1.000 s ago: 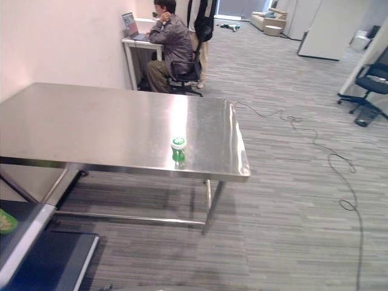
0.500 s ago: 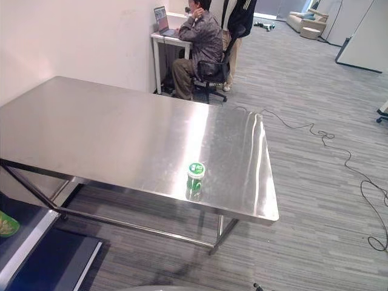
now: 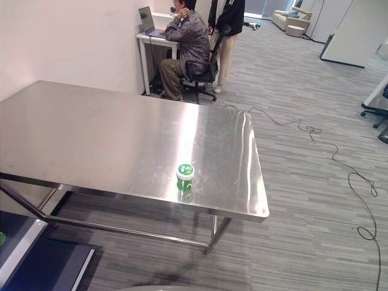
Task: Put the goods on the table back onto the shelves and tidy them up.
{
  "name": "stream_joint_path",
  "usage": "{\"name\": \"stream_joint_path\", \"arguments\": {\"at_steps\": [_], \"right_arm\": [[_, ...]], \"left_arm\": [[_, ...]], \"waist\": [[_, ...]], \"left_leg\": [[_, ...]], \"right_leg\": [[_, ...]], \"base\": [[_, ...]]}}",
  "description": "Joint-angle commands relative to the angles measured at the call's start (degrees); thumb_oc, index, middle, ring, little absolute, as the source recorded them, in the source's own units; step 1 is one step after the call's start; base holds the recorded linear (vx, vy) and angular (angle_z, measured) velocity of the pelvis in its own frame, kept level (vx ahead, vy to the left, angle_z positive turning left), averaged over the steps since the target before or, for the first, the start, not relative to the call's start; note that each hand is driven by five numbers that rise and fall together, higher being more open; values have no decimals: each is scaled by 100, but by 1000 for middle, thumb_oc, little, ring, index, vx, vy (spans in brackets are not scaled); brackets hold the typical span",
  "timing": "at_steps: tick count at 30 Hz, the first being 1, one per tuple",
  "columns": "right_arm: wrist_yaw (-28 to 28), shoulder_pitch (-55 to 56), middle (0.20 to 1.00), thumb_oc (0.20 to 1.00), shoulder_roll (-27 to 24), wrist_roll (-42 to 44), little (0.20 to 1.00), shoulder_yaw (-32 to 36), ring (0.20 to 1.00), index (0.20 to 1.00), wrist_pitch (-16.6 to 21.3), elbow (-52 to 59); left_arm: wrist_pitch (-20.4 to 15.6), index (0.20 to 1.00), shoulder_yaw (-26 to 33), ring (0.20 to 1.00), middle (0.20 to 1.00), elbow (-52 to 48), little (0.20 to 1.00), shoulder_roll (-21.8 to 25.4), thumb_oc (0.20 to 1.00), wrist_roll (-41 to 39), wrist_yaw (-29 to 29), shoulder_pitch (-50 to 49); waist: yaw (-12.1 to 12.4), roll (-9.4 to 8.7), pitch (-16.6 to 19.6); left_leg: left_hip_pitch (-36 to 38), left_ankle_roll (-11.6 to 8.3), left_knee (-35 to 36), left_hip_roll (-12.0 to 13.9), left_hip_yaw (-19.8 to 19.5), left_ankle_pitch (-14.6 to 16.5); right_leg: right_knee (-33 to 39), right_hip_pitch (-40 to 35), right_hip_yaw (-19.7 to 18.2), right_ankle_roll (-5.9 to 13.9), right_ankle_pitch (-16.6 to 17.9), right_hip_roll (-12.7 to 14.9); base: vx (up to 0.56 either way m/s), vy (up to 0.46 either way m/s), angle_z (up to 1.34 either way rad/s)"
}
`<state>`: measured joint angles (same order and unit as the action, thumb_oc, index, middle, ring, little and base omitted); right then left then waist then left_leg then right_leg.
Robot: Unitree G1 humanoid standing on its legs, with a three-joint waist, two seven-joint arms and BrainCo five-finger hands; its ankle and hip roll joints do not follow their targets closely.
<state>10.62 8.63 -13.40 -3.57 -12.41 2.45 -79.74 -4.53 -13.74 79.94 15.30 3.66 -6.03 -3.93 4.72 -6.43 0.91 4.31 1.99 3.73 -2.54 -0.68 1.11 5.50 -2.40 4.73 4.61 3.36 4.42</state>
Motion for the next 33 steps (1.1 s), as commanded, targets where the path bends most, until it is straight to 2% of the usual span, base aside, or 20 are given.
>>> {"name": "stream_joint_path", "arguments": {"at_steps": [1, 6, 7, 8, 9, 10, 11, 13, 15, 17, 18, 20, 25, 26, 27, 29, 30, 31, 33], "right_arm": [[-248, -92, 1000, 1000, -430, 258, 1000, 8, 1000, 1000, 82, -84], [-502, 268, 1000, 1000, -1117, 314, 1000, 521, 1000, 1000, 103, -24], [-503, 273, 1000, 1000, -1119, 313, 1000, 523, 1000, 1000, 100, -19], [-508, 391, 1000, 1000, -1646, 406, 1000, 916, 1000, 1000, 112, 359], [-510, 400, 1000, 1000, -1651, 405, 1000, 921, 1000, 1000, 107, 368], [-581, 665, 1000, 1000, -2417, 627, 1000, 1553, 1000, 1000, 152, 1450], [-670, 872, 1000, 1000, -2903, 731, 1000, 2027, 1000, 1000, 179, 2361], [-812, 1694, 1000, 1000, -3745, 1080, 1000, 3448, 1000, 1000, 318, 4515], [-978, 2372, 1000, 1000, -4036, 1658, 1000, 4687, 1000, 1000, 764, 6380], [-1044, 2432, 1000, 1000, -4040, 1863, 1000, 5148, 1000, 1000, 1120, 7411], [-1049, 2463, 1000, 1000, -4027, 1863, 1000, 5181, 1000, 1000, 1102, 7446], [-1055, 2107, 1000, 1000, -3857, 2034, 1000, 5428, 1000, 1000, 1428, 8346], [-861, 1227, 1000, 1000, -3862, 1980, 1000, 5014, 1000, 1000, 1584, 8869], [-871, 922, 1000, 1000, -3927, 1991, 1000, 4691, 1000, 1000, 1609, 8941], [-1040, 448, 1000, 1000, -4111, 2114, 1000, 4038, 1000, 1000, 1601, 9126], [-1255, 80, 1000, 1000, -4321, 2092, 1000, 3486, 1000, 1000, 1485, 9336], [-1254, 42, 1000, 1000, -4327, 2089, 1000, 3450, 1000, 1000, 1483, 9323], [-1474, -359, 1000, 1000, -4607, 2141, 1000, 2846, 1000, 1000, 1398, 9347], [-1679, -872, 1000, 1000, -4791, 2158, 1000, 2097, 1000, 1000, 1330, 9238]], "left_arm": [[-61, 1000, 2, 1000, 1000, 469, 1000, -173, 1000, 339, 159, 340], [-16, 1000, -54, 1000, 1000, 584, 1000, 120, 1000, 827, 337, 282], [-16, 1000, -56, 1000, 1000, 583, 1000, 118, 1000, 828, 337, 281], [-15, 1000, -49, 1000, 1000, 590, 1000, 180, 1000, 923, 379, 222], [-14, 1000, -52, 1000, 1000, 589, 1000, 176, 1000, 924, 379, 220], [-31, 1000, 34, 1000, 1000, 529, 1000, 228, 1000, 971, 410, 126], [-41, 1000, 114, 1000, 1000, 498, 1000, 240, 1000, 970, 438, 76], [-64, 1000, 327, 1000, 1000, 371, 1000, 206, 1000, 901, 509, -103], [-163, 1000, 497, 1000, 1000, 269, 1000, 52, 1000, 803, 600, -206], [-237, 1000, 599, 1000, 1000, 272, 1000, -110, 1000, 721, 682, -261], [-238, 1000, 590, 1000, 1000, 274, 1000, -116, 1000, 722, 681, -258], [-300, 1000, 708, 1000, 1000, 269, 1000, -279, 1000, 632, 740, -310], [-291, 1000, 638, 1000, 1000, 235, 1000, -343, 1000, 530, 734, -325], [-284, 1000, 591, 1000, 1000, 222, 1000, -347, 1000, 494, 728, -317], [-273, 1000, 455, 1000, 1000, 201, 1000, -335, 1000, 475, 720, -308], [-258, 1000, 443, 1000, 1000, 204, 1000, -332, 1000, 445, 739, -302], [-258, 1000, 460, 1000, 1000, 204, 1000, -334, 1000, 445, 739, -305], [-260, 1000, 400, 1000, 1000, 231, 1000, -342, 1000, 394, 784, -303], [-259, 1000, 340, 1000, 1000, 252, 1000, -354, 1000, 363, 836, -291]], "waist": [[-44, 129, 55], [-156, 31, 147], [-152, 33, 149], [-238, 29, 183], [-233, 33, 184], [-344, 49, 199], [-408, 58, 209], [-584, 92, 236], [-744, 161, 296], [-853, 217, 350], [-842, 225, 349], [-858, 299, 422], [-706, 337, 492], [-631, 338, 497], [-475, 323, 495], [-409, 300, 483], [-428, 301, 480], [-312, 271, 469], [-225, 253, 462]], "left_leg": [[-467, -522, 127, 327, -455, -248], [-508, -528, 127, 386, -345, -233], [-507, -528, 127, 387, -342, -231], [-508, -536, 127, 401, -297, -214], [-506, -536, 127, 402, -294, -212], [-464, -544, 127, 425, -228, -183], [-458, -552, 127, 433, -192, -171], [-434, -564, 127, 445, -101, -138], [-403, -565, 127, 452, -2, -109], [-373, -555, 127, 459, 58, -86], [-370, -555, 127, 461, 59, -83], [-334, -521, 127, 458, 80, -40], [-319, -487, 127, 434, 15, -24], [-325, -483, 127, 425, -10, -35], [-337, -485, 127, 410, -58, -63], [-340, -490, 127, 402, -94, -75], [-337, -490, 127, 402, -95, -74], [-336, -496, 127, 394, -131, -86], [-328, -506, 127, 387, -163, -94]], "right_leg": [[-50, -155, -15, 227, -397, -123], [-50, -59, -156, 259, -345, -134], [-50, -59, -159, 259, -345, -135], [-50, -31, -199, 272, -336, -137], [-50, -32, -202, 272, -336, -138], [-50, -35, -280, 302, -345, -133], [-50, -18, -321, 320, -335, -127], [-50, 21, -417, 352, -316, -114], [-50, 62, -525, 376, -283, -105], [-50, 76, -611, 384, -269, -97], [-50, 74, -612, 385, -269, -99], [-50, 78, -687, 379, -267, -88], [-50, 43, -648, 360, -294, -65], [-50, 38, -622, 360, -294, -56], [-50, 26, -573, 350, -292, -42], [-50, 5, -527, 342, -297, -31], [-50, 2, -526, 341, -299, -31], [-50, -20, -478, 334, -301, -23], [-50, -58, -430, 328, -316, -11]], "base": [[-5, -40, -4], [10, -42, -17], [23, -14, -9], [12, -7, -7], [15, 3, -23], [-5, 19, -26], [-8, 31, -25], [-3, 49, -32], [6, 66, -25], [4, 51, -16], [9, 37, -20], [23, 48, -19], [3, 29, -9], [-22, 23, 6], [-26, 27, 9], [-15, 11, 7], [-17, 3, 16], [-14, 4, 21], [-7, 3, 20]]}}
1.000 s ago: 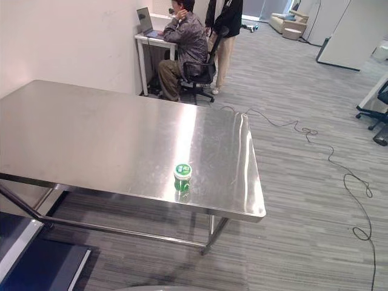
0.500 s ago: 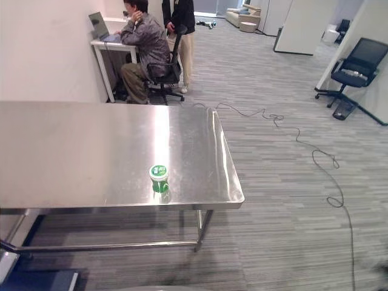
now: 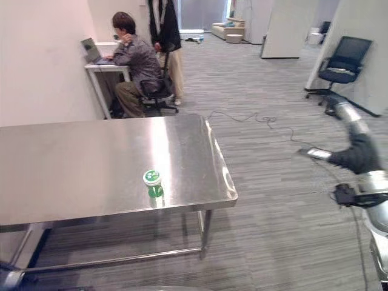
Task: Put the goods on the table back onto the shelves and tidy them up.
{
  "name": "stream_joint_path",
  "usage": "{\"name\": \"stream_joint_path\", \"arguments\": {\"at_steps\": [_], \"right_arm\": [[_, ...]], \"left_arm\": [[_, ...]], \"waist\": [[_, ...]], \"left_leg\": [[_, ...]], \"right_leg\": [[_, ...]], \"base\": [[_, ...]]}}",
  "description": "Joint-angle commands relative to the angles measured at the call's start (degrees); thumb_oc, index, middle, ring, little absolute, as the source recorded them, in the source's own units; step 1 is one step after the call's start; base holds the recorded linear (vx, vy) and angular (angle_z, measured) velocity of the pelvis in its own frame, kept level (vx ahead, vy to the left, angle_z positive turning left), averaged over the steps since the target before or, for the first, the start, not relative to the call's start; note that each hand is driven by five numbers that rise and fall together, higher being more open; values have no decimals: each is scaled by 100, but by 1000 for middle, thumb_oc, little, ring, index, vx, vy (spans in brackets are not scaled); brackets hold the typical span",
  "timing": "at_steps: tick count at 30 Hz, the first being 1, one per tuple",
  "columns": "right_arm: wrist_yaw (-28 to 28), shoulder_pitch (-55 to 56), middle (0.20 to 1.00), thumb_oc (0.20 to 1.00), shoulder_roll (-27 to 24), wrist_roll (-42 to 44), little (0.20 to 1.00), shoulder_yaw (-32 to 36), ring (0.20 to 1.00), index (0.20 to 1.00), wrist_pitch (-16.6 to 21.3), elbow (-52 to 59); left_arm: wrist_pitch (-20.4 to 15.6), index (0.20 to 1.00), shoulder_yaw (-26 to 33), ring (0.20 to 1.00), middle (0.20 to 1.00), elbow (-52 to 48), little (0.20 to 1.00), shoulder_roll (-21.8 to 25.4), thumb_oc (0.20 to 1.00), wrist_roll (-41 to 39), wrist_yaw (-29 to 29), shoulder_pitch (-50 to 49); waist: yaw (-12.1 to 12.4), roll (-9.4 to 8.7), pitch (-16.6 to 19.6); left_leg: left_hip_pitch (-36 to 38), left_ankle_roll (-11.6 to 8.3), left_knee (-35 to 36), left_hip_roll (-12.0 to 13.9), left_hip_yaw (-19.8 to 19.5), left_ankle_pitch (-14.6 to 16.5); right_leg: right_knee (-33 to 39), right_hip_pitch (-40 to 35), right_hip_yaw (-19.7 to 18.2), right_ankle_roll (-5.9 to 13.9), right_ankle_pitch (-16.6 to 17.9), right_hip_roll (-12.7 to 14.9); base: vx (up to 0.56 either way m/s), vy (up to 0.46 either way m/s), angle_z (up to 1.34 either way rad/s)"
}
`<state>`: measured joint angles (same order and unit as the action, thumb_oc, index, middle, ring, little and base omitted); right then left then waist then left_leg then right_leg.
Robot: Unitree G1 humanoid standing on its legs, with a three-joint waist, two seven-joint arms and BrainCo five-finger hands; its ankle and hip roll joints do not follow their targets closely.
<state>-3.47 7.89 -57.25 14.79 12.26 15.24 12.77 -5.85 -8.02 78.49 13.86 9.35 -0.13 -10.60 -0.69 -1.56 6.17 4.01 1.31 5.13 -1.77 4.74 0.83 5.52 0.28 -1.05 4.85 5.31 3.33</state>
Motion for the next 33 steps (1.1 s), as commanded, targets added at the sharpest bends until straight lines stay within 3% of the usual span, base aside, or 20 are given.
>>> {"name": "stream_joint_path", "arguments": {"at_steps": [1, 4, 15, 22, 33], "right_arm": [[-310, -974, 1000, 1000, -442, 258, 1000, -648, 1000, 1000, 33, -87], [-341, -1531, 1000, 1000, -372, 188, 1000, -1358, 1000, 1000, 47, -279], [-699, -2106, 1000, 1000, -106, 216, 1000, -2576, 1000, 1000, -11, -384], [-622, -2887, 1000, 1000, 412, -450, 1000, -3832, 1000, 1000, -155, -1194], [-323, -3699, 1000, 1000, 1181, -769, 1000, -4587, 1000, 1000, -255, -1822]], "left_arm": [[-129, 1000, -253, 1000, 1000, 402, 1000, -215, 1000, -190, 266, 392], [-130, 1000, -395, 1000, 1000, 350, 1000, -217, 1000, -109, 262, 465], [-128, 1000, -528, 1000, 1000, 303, 1000, -186, 1000, -53, 292, 629], [-101, 1000, -663, 1000, 1000, 226, 1000, -202, 1000, -92, 260, 743], [-54, 1000, -722, 1000, 1000, 190, 1000, -199, 1000, -304, 65, 797]], "waist": [[340, -233, -70], [416, -218, -100], [567, -237, -160], [690, -242, -206], [903, -308, -285]], "left_leg": [[-292, -440, -13, 310, -719, -68], [-287, -446, -13, 309, -763, -90], [-287, -467, -13, 308, -943, -132], [-267, -450, -13, 305, -1006, -131], [-283, -412, -13, 269, -1137, -141]], "right_leg": [[-52, -340, 171, 302, -519, 105], [-52, -375, 249, 286, -544, 110], [-77, -485, 430, 245, -621, 110], [-92, -532, 469, 223, -657, 114], [-147, -576, 574, 221, -720, 138]], "base": [[5, -1, 21], [9, -3, 20], [7, -12, 13], [8, -3, 5], [20, -1, 7]]}}
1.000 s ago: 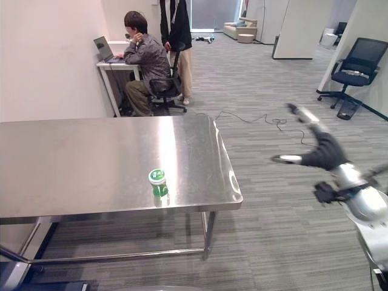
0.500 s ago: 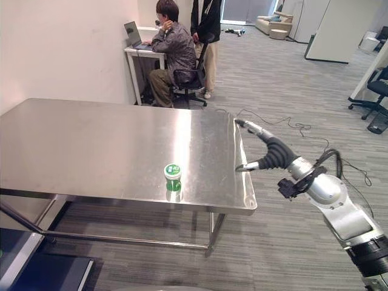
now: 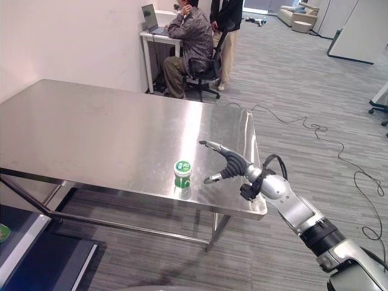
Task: Put the goods on the table back onto the shelves and tidy them up.
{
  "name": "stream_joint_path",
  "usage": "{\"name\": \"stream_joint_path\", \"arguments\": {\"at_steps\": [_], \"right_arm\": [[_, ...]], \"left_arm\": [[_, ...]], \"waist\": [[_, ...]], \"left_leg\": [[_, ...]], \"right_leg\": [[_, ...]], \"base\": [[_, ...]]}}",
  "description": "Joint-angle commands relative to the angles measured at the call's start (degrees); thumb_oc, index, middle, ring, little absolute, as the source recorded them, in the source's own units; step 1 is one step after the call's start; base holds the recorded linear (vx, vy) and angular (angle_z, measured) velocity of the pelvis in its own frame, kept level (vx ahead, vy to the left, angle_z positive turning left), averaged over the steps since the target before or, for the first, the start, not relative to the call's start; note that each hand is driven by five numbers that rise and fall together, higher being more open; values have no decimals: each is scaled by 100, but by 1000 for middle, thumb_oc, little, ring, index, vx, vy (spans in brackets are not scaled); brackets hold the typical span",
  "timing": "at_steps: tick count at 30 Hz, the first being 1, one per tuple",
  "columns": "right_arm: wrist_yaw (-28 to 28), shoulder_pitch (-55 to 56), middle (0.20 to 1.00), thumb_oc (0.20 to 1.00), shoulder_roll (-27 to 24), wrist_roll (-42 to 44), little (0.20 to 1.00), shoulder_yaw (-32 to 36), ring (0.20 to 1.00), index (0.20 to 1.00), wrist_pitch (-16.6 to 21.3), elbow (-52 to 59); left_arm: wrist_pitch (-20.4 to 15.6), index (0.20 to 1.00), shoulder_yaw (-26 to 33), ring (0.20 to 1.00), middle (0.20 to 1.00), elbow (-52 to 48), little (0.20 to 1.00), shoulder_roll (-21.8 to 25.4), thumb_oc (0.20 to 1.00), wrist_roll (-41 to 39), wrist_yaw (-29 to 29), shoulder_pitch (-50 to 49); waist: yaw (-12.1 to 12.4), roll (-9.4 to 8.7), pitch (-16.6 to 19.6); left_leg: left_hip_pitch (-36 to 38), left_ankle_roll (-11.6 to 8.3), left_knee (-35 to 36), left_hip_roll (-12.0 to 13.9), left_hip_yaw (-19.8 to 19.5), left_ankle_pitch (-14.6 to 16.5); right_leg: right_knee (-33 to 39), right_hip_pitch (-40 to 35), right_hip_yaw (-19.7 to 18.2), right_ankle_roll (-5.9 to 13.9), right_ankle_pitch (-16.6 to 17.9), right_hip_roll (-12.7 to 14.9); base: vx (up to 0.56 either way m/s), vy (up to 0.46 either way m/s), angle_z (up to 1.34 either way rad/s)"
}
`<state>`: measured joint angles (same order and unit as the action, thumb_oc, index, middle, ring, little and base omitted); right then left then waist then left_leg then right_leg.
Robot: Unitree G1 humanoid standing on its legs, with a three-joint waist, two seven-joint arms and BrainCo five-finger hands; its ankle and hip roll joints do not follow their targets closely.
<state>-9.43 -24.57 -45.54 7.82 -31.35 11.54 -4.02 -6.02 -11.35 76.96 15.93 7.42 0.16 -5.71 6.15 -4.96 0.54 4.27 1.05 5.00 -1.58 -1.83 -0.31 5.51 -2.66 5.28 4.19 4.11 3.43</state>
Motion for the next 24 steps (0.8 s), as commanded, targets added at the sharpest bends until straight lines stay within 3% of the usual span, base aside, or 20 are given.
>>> {"name": "stream_joint_path", "arguments": {"at_steps": [1, 24], "right_arm": [[273, -508, 1000, 1000, 57, -97, 1000, -285, 1000, 1000, 103, -204], [636, -1415, 1000, 1000, 1065, -677, 1000, -971, 1000, 1000, -175, -1818]], "left_arm": [[-41, 1000, -401, 1000, 1000, 340, 1000, -405, 1000, -118, 25, 316], [-2, 1000, -589, 1000, 1000, 240, 1000, -408, 1000, -357, -159, 301]], "waist": [[231, 28, 270], [515, -105, 171]], "left_leg": [[-313, -383, 0, 246, -495, -25], [-423, -358, 0, 181, -664, -44]], "right_leg": [[-147, -284, -51, 288, -604, 131], [-135, -298, 107, 285, -639, 147]], "base": [[26, 1, 9], [9, 1, 4]]}}
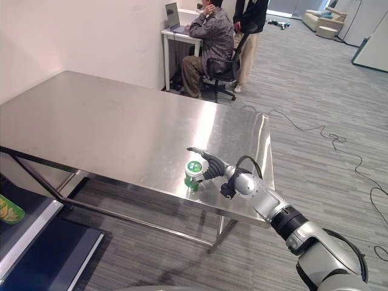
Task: Put the goods on the table back onto the shelves and tidy them up.
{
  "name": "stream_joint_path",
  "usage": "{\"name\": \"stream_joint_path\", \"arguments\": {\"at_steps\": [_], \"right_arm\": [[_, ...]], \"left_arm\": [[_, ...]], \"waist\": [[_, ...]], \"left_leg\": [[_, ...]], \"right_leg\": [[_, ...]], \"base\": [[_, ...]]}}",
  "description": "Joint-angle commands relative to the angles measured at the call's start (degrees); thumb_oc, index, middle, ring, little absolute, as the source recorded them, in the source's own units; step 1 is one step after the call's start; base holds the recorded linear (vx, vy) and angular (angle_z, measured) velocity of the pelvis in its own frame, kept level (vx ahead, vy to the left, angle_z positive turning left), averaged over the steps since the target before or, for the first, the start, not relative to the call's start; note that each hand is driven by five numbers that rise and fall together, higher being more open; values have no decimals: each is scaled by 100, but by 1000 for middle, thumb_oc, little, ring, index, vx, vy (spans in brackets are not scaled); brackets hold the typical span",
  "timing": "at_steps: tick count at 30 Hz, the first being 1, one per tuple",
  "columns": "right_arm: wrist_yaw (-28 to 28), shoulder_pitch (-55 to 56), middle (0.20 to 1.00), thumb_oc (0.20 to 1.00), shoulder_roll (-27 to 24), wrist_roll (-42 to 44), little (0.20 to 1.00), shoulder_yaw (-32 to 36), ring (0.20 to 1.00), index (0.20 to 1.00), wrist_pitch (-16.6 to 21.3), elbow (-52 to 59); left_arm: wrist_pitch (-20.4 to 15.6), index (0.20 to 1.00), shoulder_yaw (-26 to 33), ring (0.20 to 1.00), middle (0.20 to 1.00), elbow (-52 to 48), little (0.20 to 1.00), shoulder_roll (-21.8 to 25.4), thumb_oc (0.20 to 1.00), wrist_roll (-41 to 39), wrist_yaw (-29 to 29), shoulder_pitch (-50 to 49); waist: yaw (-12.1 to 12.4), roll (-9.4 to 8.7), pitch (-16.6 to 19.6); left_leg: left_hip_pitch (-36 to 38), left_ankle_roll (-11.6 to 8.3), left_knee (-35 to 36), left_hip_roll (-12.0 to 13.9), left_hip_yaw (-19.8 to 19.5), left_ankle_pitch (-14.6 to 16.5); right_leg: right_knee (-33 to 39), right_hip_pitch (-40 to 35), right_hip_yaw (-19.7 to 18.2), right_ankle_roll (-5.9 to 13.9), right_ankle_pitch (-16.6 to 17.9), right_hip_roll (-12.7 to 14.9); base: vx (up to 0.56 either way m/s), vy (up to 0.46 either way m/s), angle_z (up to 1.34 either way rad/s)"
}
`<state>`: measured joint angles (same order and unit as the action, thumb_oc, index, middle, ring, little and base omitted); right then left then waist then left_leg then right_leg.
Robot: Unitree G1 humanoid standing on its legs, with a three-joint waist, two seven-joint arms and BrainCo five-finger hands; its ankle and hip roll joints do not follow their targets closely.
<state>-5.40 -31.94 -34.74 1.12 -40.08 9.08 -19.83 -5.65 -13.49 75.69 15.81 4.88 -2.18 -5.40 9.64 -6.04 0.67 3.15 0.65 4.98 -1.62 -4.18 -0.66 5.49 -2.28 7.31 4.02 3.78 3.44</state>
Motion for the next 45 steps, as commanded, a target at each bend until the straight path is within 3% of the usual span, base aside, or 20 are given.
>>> {"name": "stream_joint_path", "arguments": {"at_steps": [1, 13, 16, 17, 32, 38, 41, 44, 45], "right_arm": [[252, -697, 1000, 1000, 21, -1, 1000, -94, 1000, 1000, 65, -291], [264, -747, 1000, 1000, 192, -136, 1000, -188, 1000, 1000, -2, -628], [260, -724, 492, 492, 241, -154, 492, -195, 492, 492, -22, -709], [268, -727, 200, 200, 255, -156, 200, -198, 200, 200, -24, -740], [513, -441, 200, 200, 184, -223, 200, 174, 200, 200, 37, -577], [727, 44, 200, 200, -219, -218, 200, 880, 200, 200, 159, 346], [806, 690, 200, 200, -469, -199, 200, 1597, 200, 200, 226, 1115], [882, 1754, 200, 200, -742, -225, 200, 2657, 200, 200, 403, 2138], [865, 1833, 200, 200, -747, -227, 200, 2720, 200, 200, 383, 2197]], "left_arm": [[-45, 1000, -382, 1000, 1000, 360, 1000, -394, 1000, -110, 68, 273], [-32, 1000, -383, 1000, 1000, 366, 1000, -393, 1000, -166, 30, 269], [-29, 1000, -378, 1000, 1000, 356, 1000, -388, 1000, -167, 32, 267], [-30, 1000, -383, 1000, 1000, 355, 1000, -383, 1000, -172, 30, 266], [-60, 1000, -350, 1000, 1000, 313, 1000, -371, 1000, -161, -36, 244], [-30, 1000, -338, 1000, 1000, 287, 1000, -295, 1000, 105, -126, 338], [3, 1000, -428, 1000, 1000, 274, 1000, -257, 1000, 223, -117, 492], [-22, 1000, -568, 1000, 1000, 248, 1000, -291, 1000, 458, -35, 573], [-22, 1000, -602, 1000, 1000, 248, 1000, -286, 1000, 460, -35, 568]], "waist": [[176, 1, 154], [219, -29, 116], [221, -28, 118], [221, -28, 116], [239, -7, 100], [182, 187, -18], [-2, 294, -114], [-360, 344, -110], [-348, 340, -94]], "left_leg": [[-318, -319, 2, 184, -437, -10], [-347, -327, 2, 180, -481, -9], [-347, -329, 2, 180, -486, -7], [-350, -329, 2, 181, -491, -5], [-341, -314, 2, 160, -512, 15], [-349, -233, 2, 196, -591, -54], [-419, -275, 2, 195, -869, -185], [-633, -419, 2, 146, -1205, -372], [-640, -424, 2, 145, -1226, -372]], "right_leg": [[-135, -337, -92, 304, -610, 147], [-120, -338, -47, 307, -620, 151], [-116, -342, -36, 306, -620, 153], [-118, -341, -40, 303, -625, 152], [-157, -369, 27, 325, -666, 173], [-1156, 50, 47, 360, -786, 246], [-1581, 207, -320, 424, -892, 90], [-1407, 180, -1327, 284, -1063, -281], [-1398, 175, -1306, 278, -1064, -280]], "base": [[0, 0, 0], [7, -2, 4], [0, 0, 0], [0, 0, 0], [0, 0, 0], [-40, -8, 3], [-39, -75, 41], [-44, -84, 96], [-117, -124, 133]]}}
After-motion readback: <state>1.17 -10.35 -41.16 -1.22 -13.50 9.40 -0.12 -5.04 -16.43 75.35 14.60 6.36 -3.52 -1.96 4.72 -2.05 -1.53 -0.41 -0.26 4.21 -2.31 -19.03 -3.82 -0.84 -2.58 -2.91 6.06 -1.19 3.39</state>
